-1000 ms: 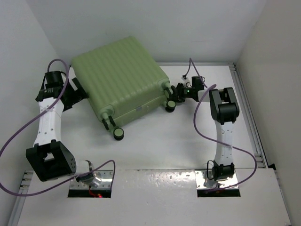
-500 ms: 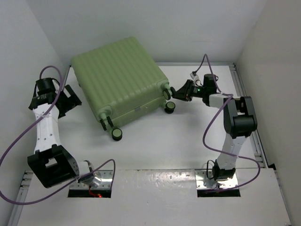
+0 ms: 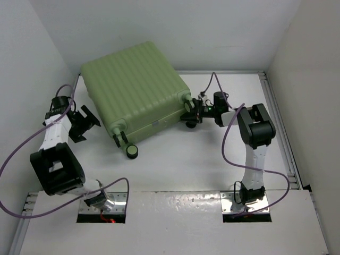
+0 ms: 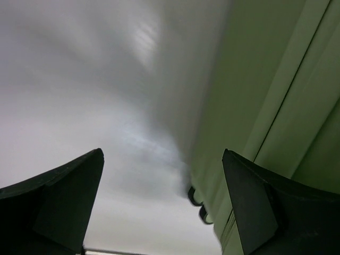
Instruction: Pack the luggage
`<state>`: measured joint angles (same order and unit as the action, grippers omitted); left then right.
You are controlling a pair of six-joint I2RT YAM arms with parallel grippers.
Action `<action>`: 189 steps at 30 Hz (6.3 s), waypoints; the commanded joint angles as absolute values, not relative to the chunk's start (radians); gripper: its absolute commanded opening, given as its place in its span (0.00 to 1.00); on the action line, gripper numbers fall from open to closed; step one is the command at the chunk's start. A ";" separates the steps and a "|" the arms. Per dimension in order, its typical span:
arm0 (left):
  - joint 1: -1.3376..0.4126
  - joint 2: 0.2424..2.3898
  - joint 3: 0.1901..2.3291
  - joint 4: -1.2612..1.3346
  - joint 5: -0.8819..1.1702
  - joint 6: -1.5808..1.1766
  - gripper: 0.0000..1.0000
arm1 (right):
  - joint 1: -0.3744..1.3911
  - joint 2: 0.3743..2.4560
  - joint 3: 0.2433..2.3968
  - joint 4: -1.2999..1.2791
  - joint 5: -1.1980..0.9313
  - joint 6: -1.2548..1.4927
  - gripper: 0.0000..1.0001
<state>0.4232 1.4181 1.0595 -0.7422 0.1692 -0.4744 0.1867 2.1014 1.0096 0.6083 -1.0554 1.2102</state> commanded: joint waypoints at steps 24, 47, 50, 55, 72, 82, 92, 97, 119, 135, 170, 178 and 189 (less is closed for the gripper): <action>0.350 1.573 1.424 -0.508 0.173 -0.439 0.99 | 0.195 2.154 1.272 0.655 -0.898 1.124 0.36; 0.125 0.937 1.109 -0.811 0.082 -0.452 0.85 | 0.138 1.540 0.844 0.317 -0.801 0.286 0.81; 0.101 0.919 1.109 -0.831 0.028 -0.480 0.85 | 0.272 1.448 0.754 0.439 -0.524 0.107 0.70; 0.074 0.900 1.077 -0.841 0.028 -0.511 0.81 | 0.272 1.472 0.546 0.889 -0.546 0.412 0.86; -0.026 1.138 1.287 -0.881 -0.009 -0.604 0.75 | 0.462 1.603 0.621 0.893 -0.276 0.238 0.61; -0.103 1.186 1.401 -0.890 0.026 -0.597 0.75 | 0.449 1.606 0.606 0.922 -0.281 0.265 0.67; -0.112 1.229 1.272 -0.890 0.015 -0.641 0.75 | 0.463 1.724 0.656 1.061 -0.273 0.328 0.82; -0.112 1.279 1.262 -0.890 0.015 -0.652 0.73 | 0.480 1.801 0.687 1.137 -0.311 0.354 0.85; -0.112 1.374 1.244 -0.890 0.006 -0.652 0.72 | 0.606 2.069 0.781 1.517 -0.134 0.253 0.64; -0.112 1.393 1.226 -0.890 -0.041 -0.652 0.55 | 0.620 2.102 0.859 1.551 -0.103 0.239 0.54; -0.101 1.402 1.197 -0.899 -0.084 -0.641 0.15 | 0.608 2.085 0.855 1.571 -0.074 0.210 0.00; 0.000 1.425 1.187 -0.917 -0.126 -0.641 0.02 | 0.548 2.023 0.759 1.557 -0.058 0.213 0.00; 0.051 1.443 1.216 -0.917 -0.146 -0.623 0.00 | 0.474 2.017 0.749 1.500 -0.003 0.227 0.00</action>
<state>-0.0582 1.3647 1.2343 -0.9562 0.1131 -0.5964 0.5255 2.0499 0.7673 1.3094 -0.0959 0.2287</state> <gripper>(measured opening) 0.655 0.003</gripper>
